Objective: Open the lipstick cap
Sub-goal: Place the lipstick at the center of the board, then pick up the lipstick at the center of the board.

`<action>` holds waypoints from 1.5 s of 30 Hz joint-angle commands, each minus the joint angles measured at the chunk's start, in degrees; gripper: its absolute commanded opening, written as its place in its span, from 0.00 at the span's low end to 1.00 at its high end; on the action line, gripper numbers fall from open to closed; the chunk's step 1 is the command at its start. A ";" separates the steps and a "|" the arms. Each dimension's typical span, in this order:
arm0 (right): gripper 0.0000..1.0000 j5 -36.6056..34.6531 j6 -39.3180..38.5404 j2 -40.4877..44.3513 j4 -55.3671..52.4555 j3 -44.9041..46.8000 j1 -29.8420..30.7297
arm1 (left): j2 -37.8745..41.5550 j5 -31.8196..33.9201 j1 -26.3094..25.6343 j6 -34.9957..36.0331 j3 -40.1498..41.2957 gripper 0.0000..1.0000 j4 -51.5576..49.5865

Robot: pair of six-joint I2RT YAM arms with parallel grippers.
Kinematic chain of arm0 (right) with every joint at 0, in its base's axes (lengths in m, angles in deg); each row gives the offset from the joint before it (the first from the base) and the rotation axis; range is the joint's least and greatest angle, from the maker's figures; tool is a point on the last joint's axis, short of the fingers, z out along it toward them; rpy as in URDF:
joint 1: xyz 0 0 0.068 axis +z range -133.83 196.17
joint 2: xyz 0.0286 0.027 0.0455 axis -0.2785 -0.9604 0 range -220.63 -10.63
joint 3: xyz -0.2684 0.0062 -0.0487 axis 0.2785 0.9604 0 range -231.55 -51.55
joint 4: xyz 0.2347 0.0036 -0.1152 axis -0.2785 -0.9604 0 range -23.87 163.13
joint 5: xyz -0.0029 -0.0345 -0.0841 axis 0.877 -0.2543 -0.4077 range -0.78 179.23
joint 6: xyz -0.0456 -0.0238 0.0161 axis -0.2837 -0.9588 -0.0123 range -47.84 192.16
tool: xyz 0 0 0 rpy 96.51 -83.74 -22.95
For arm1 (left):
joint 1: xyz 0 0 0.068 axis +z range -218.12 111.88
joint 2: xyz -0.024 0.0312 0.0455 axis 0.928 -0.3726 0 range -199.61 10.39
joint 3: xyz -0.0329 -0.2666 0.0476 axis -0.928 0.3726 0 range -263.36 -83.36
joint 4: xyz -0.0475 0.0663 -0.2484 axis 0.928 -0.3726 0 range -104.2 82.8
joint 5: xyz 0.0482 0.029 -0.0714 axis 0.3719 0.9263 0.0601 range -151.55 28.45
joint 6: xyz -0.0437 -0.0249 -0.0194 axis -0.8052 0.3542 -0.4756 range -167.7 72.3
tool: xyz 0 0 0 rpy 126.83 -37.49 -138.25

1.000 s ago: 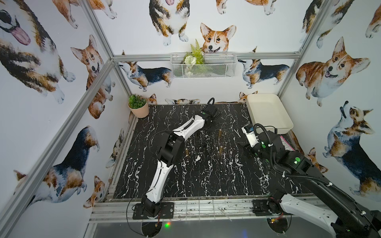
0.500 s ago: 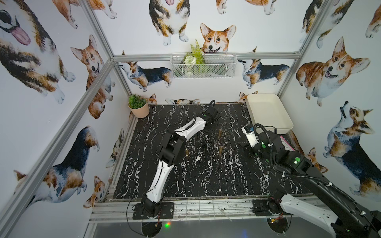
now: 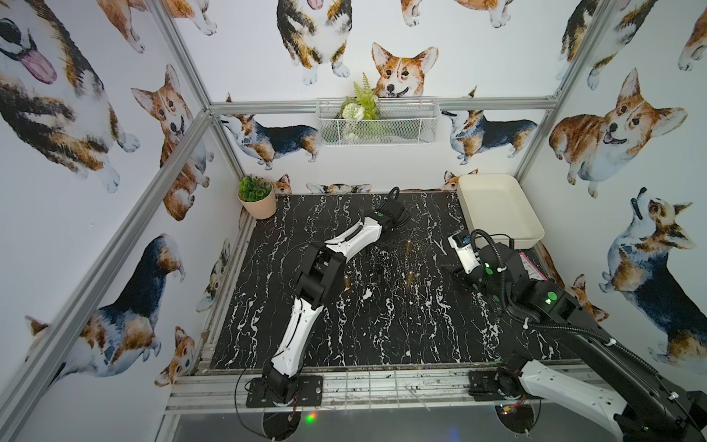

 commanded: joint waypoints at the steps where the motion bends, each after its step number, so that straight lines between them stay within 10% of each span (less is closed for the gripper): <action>1: 0.56 0.10 0.34 -0.01 2.20 0.39 0.03 | 0.66 1.01 -0.16 0.45 -0.78 0.48 -1.02; 18: 0.56 -0.39 0.43 -0.02 0.51 -2.05 0.02 | 6.19 -2.51 0.59 1.59 -12.85 0.62 -10.34; 31: 0.56 1.59 4.58 0.78 2.63 -1.46 -0.03 | 10.27 -17.39 -1.59 0.28 -16.32 0.62 -19.45; 45: 0.56 -7.27 9.41 6.61 -1.17 0.80 -0.60 | -1.43 -19.05 -5.94 -0.18 -31.10 0.65 -23.96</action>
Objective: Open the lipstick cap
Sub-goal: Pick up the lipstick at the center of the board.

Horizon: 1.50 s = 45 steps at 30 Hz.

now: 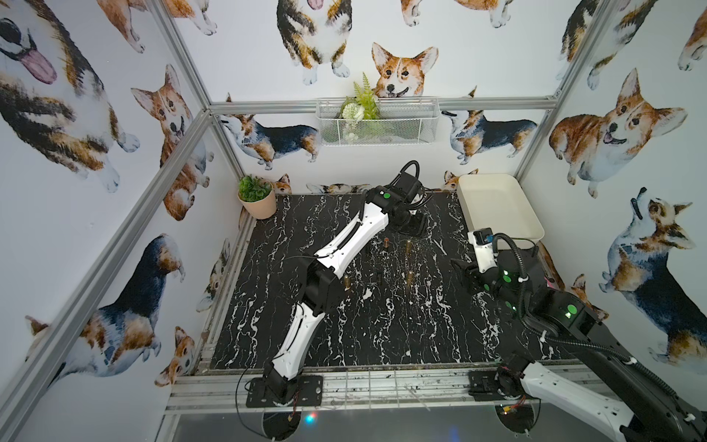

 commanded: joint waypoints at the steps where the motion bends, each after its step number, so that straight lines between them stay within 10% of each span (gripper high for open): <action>1: 0.56 -2.59 2.17 0.01 -2.14 0.54 -0.23 | -3.05 -0.25 -0.53 -0.26 -3.33 0.65 -2.37; 14: 0.56 -1.16 2.55 -0.88 -0.33 1.74 -0.27 | -4.67 13.93 -1.22 -0.40 3.84 0.65 5.50; 45: 0.56 -0.82 1.34 -1.23 1.02 2.05 -0.50 | -11.28 15.76 -0.19 -1.00 6.97 0.52 14.02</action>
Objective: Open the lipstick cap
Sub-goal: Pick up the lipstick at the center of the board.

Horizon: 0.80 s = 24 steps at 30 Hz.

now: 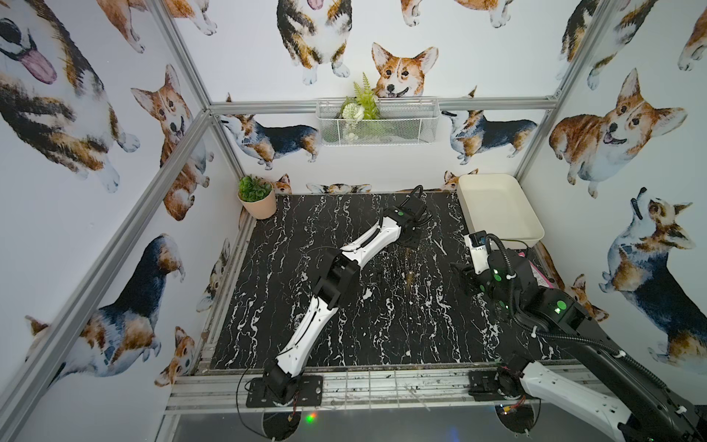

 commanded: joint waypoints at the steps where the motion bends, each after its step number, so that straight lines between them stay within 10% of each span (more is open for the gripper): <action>1: 0.56 -0.46 -0.07 0.56 1.97 0.04 -0.06 | -0.25 0.44 0.07 -0.31 0.04 0.51 1.52; 24: 0.56 -0.47 -0.17 0.35 2.48 1.25 -0.06 | -1.76 -0.59 0.08 -0.22 -0.77 0.30 0.63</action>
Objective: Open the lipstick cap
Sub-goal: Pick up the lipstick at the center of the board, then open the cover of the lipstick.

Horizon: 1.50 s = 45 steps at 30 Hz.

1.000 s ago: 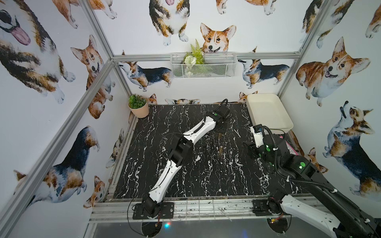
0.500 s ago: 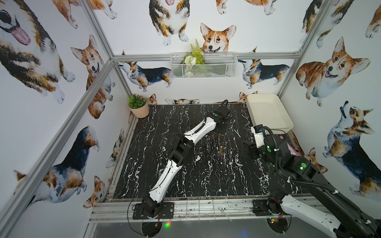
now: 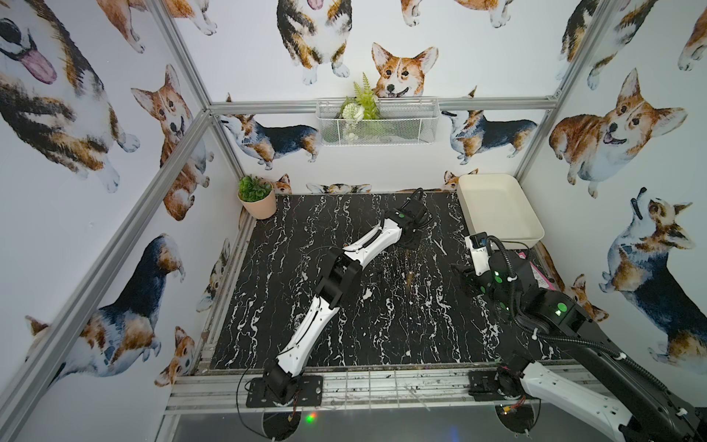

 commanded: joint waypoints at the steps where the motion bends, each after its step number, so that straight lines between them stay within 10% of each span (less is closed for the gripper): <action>1: 0.56 -0.38 -0.03 -0.26 2.16 0.18 -0.06 | -0.09 0.01 0.05 -0.23 -0.64 0.29 -0.58; 21: 0.56 1.14 -1.14 -1.72 3.09 0.34 -0.06 | 6.36 -3.34 0.79 0.96 -3.32 0.06 -9.56; 45: 0.57 17.67 -12.68 -11.21 1.68 -12.07 -0.54 | 32.34 -39.46 0.47 -3.94 1.61 0.07 -17.54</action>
